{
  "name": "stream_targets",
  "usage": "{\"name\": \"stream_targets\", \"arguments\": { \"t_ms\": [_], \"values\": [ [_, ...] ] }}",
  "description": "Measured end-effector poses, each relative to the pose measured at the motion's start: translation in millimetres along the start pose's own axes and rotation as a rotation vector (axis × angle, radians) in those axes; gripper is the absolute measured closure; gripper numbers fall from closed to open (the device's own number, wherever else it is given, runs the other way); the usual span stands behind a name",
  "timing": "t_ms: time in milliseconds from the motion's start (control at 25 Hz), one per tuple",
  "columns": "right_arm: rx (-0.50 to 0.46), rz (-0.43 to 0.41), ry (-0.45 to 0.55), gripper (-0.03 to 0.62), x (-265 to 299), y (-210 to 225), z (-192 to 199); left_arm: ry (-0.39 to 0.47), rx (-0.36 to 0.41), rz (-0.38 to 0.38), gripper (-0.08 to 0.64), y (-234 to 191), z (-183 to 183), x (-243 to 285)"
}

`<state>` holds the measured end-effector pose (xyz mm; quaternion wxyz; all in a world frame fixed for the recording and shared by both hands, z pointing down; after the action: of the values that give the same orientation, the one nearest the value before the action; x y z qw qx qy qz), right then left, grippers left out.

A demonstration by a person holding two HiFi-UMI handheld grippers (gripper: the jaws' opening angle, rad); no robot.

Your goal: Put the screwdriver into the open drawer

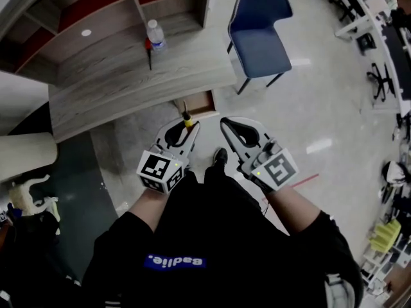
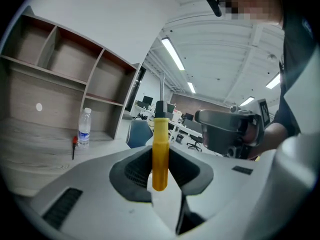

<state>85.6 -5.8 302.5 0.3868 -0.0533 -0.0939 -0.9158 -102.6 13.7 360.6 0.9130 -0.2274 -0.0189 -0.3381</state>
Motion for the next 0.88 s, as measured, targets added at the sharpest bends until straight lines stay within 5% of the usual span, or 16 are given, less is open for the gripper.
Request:
{"name": "stream_targets", "arguments": {
  "t_ms": [320, 880],
  "values": [
    [-0.004, -0.035, -0.036, 0.566, 16, 32, 20, -0.076, -0.005, -0.083, 0.469, -22, 41, 30],
    [0.024, -0.017, -0.072, 0.566, 38, 43, 55, -0.193, -0.014, -0.101, 0.469, -61, 95, 56]
  ]
}}
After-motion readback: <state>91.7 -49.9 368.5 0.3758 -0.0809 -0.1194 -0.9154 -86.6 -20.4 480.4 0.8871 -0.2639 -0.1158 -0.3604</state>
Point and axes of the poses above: the fingertips, and each gripper's own axes: x forward along the fingers, y to its right, z out of its underside, the point moved 9 cm from there along -x, backward along the fingers, and after that the axes turned 13 degrees about z, right-handed, at the moved point
